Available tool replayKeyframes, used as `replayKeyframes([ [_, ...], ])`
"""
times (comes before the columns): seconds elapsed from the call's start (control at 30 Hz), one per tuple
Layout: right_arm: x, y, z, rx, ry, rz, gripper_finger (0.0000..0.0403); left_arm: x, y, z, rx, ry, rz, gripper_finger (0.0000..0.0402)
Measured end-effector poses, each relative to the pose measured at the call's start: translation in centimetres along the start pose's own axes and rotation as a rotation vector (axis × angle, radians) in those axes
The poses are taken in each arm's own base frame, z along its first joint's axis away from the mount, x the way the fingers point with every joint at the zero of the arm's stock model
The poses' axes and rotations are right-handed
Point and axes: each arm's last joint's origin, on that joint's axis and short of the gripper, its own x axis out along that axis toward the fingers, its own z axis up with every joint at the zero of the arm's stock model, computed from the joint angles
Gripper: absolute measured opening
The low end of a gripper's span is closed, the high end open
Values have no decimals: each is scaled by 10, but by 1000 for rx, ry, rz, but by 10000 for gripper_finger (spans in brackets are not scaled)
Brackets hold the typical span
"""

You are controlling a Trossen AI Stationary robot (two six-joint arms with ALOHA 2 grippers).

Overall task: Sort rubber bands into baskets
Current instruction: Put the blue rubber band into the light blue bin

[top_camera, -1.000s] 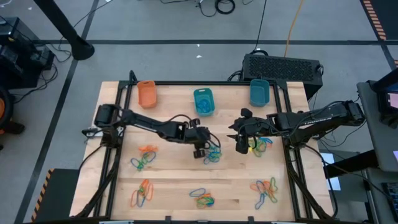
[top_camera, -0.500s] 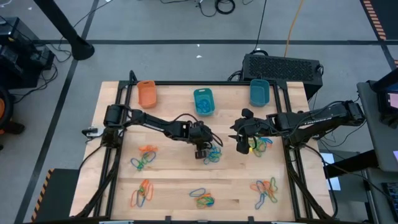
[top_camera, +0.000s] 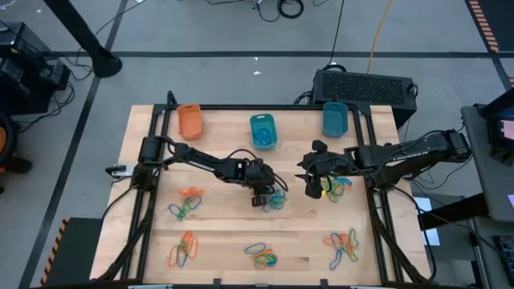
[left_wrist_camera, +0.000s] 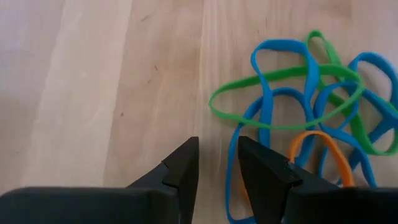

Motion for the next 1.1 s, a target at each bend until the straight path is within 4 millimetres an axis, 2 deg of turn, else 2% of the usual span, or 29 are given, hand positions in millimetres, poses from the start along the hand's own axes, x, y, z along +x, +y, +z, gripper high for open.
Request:
replayKeyframes([
  [0.1, 0, 0, 0, 0, 0, -1, 171, -2, 0, 1, 1, -2, 0, 103],
  [0.3, 0, 0, 0, -19, 1, -2, 171, -2, 0, 1, 2, -3, 0, 10],
  [0.5, 0, 0, 0, -20, 3, -2, 171, -9, 1, 2, 2, 9, 11, 5],
  [0.87, 0, 0, 0, -20, 4, -2, 171, -82, 4, 20, 18, -28, 198, 3],
  [1.1, 0, 0, -1, -15, 5, -2, 171, -104, 10, 26, 49, -76, 312, 2],
])
